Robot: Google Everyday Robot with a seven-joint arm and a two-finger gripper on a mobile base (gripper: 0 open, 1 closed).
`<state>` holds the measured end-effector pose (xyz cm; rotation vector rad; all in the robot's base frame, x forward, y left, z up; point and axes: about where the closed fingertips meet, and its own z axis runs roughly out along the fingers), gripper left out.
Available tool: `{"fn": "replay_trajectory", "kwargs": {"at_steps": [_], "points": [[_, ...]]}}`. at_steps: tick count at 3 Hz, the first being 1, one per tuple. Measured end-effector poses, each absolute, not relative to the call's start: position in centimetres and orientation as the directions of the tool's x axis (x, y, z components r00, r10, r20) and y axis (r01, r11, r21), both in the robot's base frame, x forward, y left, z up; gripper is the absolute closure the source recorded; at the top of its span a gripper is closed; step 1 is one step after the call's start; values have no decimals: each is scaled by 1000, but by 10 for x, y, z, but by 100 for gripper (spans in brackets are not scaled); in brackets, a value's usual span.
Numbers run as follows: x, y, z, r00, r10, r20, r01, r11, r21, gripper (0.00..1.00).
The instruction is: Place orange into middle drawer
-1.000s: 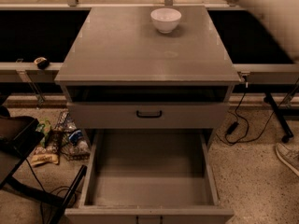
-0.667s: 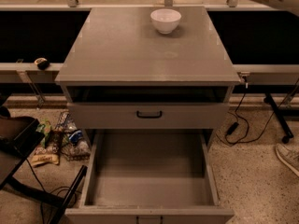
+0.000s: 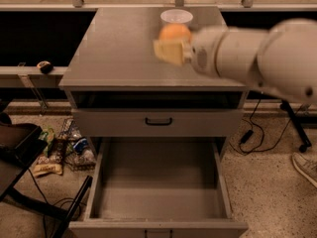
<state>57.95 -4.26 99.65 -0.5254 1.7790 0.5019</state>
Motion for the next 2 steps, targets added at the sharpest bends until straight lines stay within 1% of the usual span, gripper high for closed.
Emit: {"fn": "replay_trajectory", "kwargs": {"at_steps": [1, 2], "points": [[544, -68, 874, -431, -97, -897, -545, 820, 173, 100], [518, -78, 770, -562, -115, -819, -499, 837, 225, 100]]}}
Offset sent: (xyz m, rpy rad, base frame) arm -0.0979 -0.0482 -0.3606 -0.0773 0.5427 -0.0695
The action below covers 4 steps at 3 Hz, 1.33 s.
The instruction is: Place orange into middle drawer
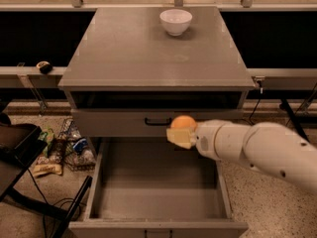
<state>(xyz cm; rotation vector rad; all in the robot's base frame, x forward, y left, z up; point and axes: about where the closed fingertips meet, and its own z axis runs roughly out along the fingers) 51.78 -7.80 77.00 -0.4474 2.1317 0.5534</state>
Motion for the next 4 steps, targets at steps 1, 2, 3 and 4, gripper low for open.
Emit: {"fn": "replay_trajectory", "kwargs": {"at_steps": [1, 2, 3, 4], "points": [[515, -74, 690, -642, -162, -750, -484, 844, 231, 100], [514, -75, 691, -641, -161, -750, -482, 845, 231, 100], [521, -62, 670, -672, -181, -718, -490, 835, 249, 100], [519, -61, 597, -759, -221, -612, -464, 844, 269, 100]]}}
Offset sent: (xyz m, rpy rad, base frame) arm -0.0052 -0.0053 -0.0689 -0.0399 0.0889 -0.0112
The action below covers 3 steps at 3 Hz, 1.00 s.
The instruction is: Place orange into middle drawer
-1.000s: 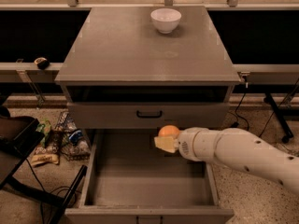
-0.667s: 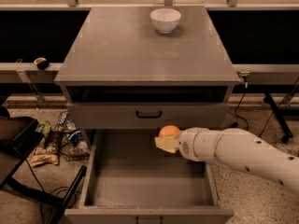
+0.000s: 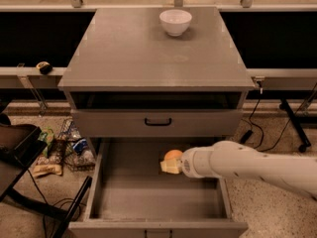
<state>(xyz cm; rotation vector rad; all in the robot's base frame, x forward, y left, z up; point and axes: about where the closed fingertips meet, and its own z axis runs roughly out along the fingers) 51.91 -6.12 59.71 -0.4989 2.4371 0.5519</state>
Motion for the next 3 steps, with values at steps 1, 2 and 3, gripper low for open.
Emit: {"fn": "replay_trajectory", "kwargs": {"at_steps": [1, 2, 3], "points": [[511, 3, 524, -770, -373, -518, -573, 762, 302, 100], [499, 69, 482, -708, -502, -498, -687, 653, 319, 100], [496, 106, 458, -675, -533, -510, -728, 595, 341, 100]]}}
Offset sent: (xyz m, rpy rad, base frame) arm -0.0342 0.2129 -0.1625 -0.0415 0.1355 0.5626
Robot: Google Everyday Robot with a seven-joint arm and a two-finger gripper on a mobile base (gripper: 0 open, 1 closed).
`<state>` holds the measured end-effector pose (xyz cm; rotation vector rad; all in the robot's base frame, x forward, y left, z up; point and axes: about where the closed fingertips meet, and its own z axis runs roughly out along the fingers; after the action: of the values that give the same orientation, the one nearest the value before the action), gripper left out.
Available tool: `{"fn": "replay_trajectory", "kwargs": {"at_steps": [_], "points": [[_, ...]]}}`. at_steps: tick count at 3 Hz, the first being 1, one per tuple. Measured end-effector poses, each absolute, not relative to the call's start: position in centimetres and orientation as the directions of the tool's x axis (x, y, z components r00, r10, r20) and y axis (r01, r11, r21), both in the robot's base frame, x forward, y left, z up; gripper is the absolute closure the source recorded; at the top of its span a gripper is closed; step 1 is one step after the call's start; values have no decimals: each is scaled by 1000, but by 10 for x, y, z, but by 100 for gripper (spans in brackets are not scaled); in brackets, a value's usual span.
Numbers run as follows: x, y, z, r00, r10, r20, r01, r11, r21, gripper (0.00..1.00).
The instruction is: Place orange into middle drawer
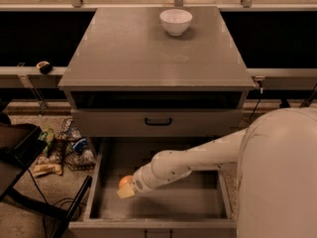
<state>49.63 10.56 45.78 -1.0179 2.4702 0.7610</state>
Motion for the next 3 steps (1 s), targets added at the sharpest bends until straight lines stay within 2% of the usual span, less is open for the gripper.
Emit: {"fn": "replay_trajectory", "kwargs": {"at_steps": [1, 3], "points": [[496, 106, 458, -675, -533, -510, -728, 595, 341, 100], [509, 164, 363, -710, -553, -436, -704, 583, 406, 100]]}}
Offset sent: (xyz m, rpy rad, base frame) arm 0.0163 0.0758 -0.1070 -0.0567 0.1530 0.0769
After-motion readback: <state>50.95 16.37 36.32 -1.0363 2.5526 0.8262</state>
